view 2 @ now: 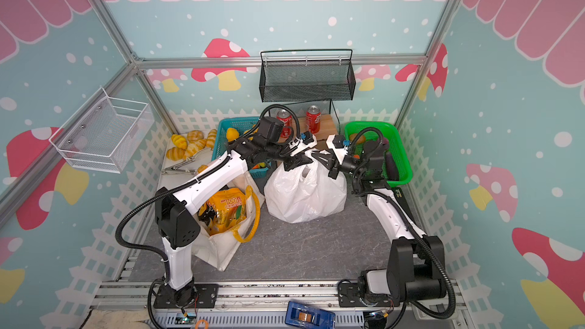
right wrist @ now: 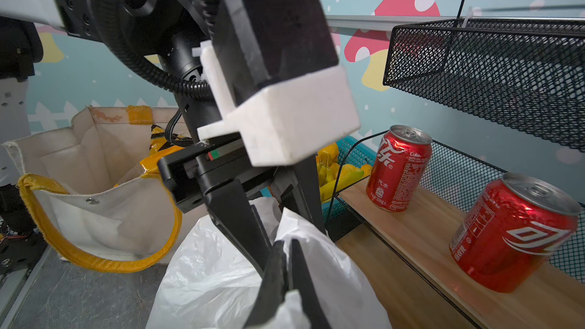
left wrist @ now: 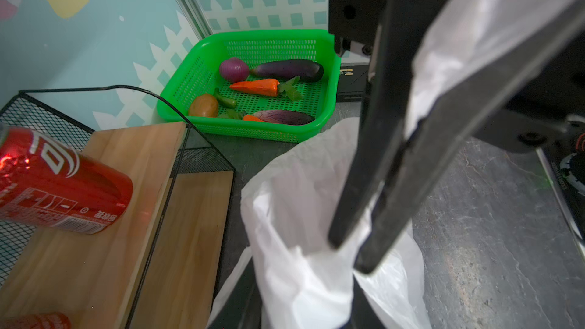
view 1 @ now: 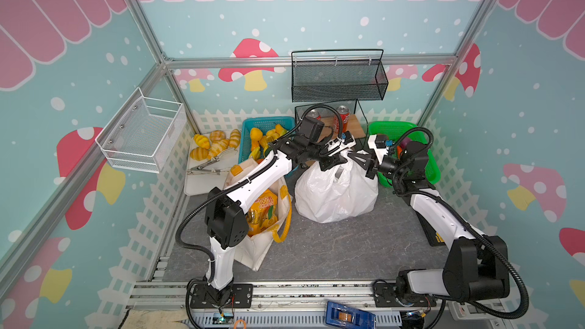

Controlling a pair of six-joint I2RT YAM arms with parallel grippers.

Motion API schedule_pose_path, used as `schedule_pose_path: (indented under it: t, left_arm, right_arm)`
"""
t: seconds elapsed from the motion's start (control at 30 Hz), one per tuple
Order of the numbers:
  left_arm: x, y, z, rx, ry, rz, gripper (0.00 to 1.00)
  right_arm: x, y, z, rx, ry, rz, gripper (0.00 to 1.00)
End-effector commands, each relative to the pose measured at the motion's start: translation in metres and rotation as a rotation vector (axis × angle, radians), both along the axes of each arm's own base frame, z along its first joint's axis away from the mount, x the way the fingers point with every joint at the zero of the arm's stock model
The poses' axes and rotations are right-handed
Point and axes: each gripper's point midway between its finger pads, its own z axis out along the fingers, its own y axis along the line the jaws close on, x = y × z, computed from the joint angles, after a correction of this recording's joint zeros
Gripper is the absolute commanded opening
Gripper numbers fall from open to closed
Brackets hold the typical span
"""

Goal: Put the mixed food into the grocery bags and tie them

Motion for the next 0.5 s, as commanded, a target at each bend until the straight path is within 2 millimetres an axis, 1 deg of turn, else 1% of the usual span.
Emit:
schedule_pose_path:
  t: [0.0, 0.03, 0.07, 0.13, 0.17, 0.23, 0.27, 0.33, 0.47]
  left_arm:
    - [0.004, 0.003, -0.005, 0.029, -0.028, -0.004, 0.15]
    - [0.002, 0.003, -0.004, 0.031, -0.038, -0.014, 0.09]
    - [0.001, 0.004, -0.004, 0.035, -0.05, -0.027, 0.05]
    - [-0.002, 0.007, -0.003, 0.04, -0.073, -0.046, 0.0]
    - [-0.003, 0.008, -0.001, 0.039, -0.084, -0.053, 0.0]
    - [-0.003, 0.011, 0.003, 0.037, -0.097, -0.06, 0.0]
    - [-0.003, 0.012, 0.004, 0.037, -0.102, -0.063, 0.0]
    - [-0.006, 0.012, 0.006, 0.039, -0.113, -0.08, 0.0]
    - [-0.014, 0.012, 0.005, 0.042, -0.134, -0.126, 0.0]
  right_arm:
    - [-0.007, -0.001, 0.007, -0.024, -0.088, -0.015, 0.0]
    - [-0.007, -0.002, 0.005, -0.034, -0.101, -0.026, 0.02]
    - [-0.007, -0.004, 0.004, -0.046, -0.123, -0.04, 0.09]
    - [-0.006, -0.007, -0.002, -0.078, -0.163, -0.077, 0.25]
    - [-0.005, -0.009, -0.008, -0.1, -0.181, -0.099, 0.35]
    - [-0.006, -0.012, -0.017, -0.142, -0.211, -0.117, 0.47]
    - [-0.005, -0.012, -0.022, -0.158, -0.219, -0.122, 0.5]
    - [-0.003, -0.014, -0.03, -0.18, -0.223, -0.134, 0.54]
    - [0.003, -0.013, -0.033, -0.179, -0.207, -0.129, 0.57]
